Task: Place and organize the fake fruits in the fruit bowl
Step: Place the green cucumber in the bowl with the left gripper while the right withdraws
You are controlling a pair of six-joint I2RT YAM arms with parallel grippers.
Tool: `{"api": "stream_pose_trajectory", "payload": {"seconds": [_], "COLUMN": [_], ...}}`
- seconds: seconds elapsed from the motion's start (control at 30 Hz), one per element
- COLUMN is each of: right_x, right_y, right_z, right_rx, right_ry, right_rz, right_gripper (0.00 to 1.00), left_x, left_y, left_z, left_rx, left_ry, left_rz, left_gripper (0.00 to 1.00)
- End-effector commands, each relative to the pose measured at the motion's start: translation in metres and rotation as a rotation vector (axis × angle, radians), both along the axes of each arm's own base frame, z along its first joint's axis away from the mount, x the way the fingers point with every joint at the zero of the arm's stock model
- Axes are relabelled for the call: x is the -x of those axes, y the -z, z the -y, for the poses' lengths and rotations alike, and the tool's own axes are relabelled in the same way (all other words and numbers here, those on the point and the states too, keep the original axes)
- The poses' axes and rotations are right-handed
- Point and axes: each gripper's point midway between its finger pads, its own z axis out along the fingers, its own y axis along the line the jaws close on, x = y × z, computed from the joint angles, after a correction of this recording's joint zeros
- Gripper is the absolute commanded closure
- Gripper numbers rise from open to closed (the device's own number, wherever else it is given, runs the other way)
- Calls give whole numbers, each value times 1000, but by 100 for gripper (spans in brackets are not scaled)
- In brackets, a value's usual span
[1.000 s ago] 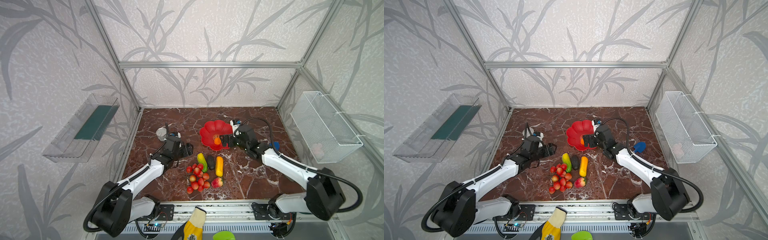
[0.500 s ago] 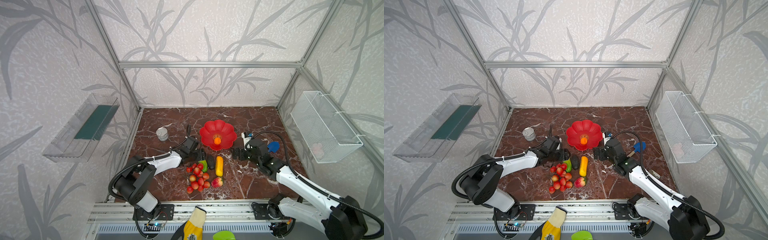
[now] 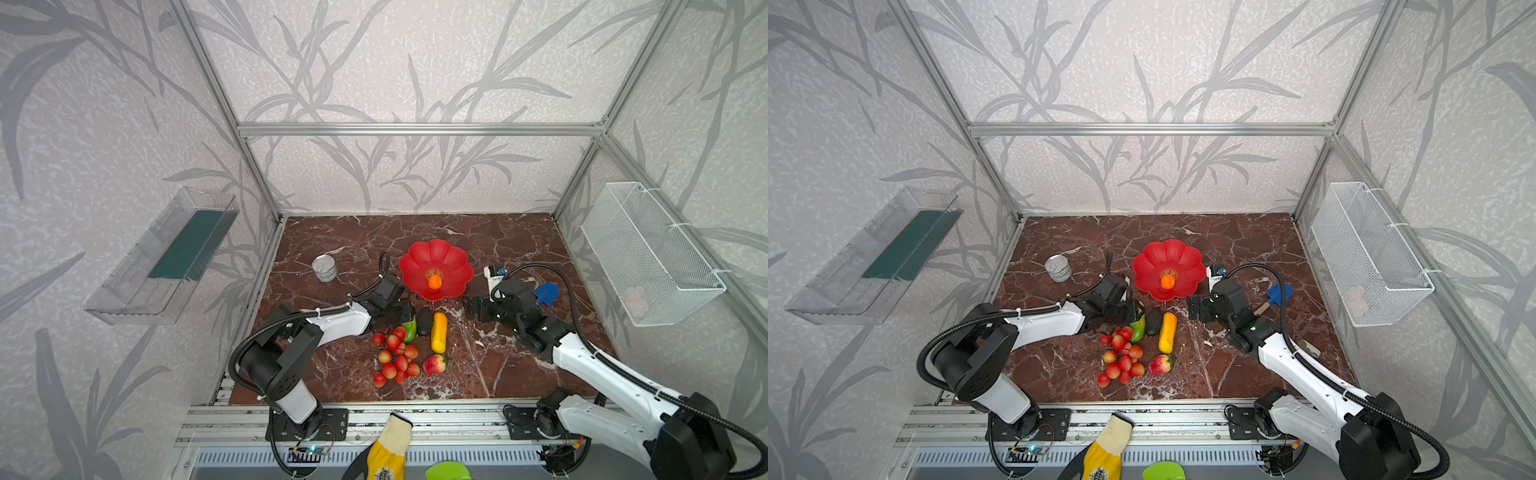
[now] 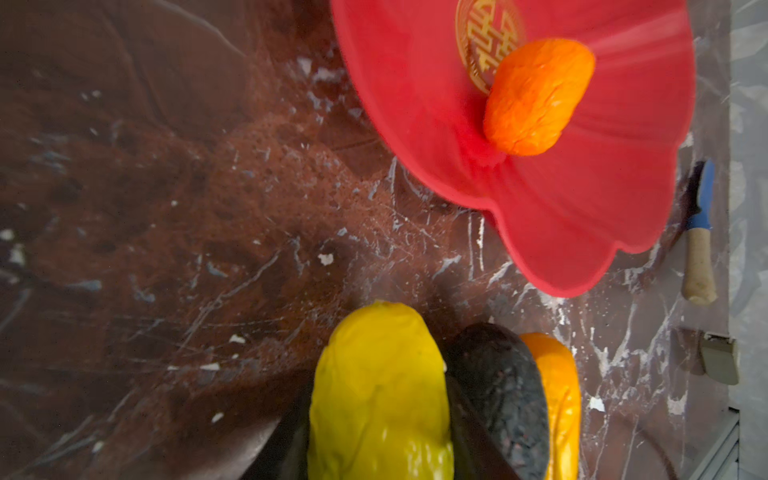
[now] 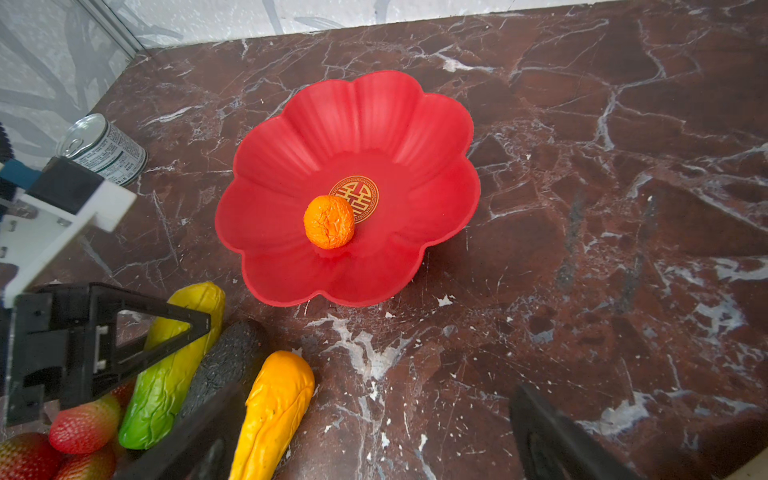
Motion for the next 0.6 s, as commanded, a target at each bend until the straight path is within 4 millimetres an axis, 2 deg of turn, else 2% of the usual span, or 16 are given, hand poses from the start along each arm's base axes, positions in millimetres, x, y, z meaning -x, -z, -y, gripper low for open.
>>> {"api": "stream_pose_trajectory", "payload": {"seconds": [0.0, 0.17, 0.27, 0.4, 0.57], "right_x": [-2, -2, -2, 5, 21], "right_y": [5, 11, 19, 31, 45], "right_z": [2, -5, -11, -23, -39], "right_rx": [11, -12, -30, -76, -84], "right_ry": [5, -15, -28, -58, -87], "right_rz": [7, -20, -43, -121, -161], "right_gripper": [1, 1, 1, 3, 5], "left_x": [-7, -12, -23, -51, -92], "left_y": [-42, -92, -107, -108, -84], "left_z": [-5, -15, -11, 9, 28], "left_rx": [45, -6, -104, -156, -200], "left_ry": [-30, 16, 97, 175, 202], "left_rz": [123, 259, 292, 278, 233], "left_gripper": [68, 67, 67, 67, 67]}}
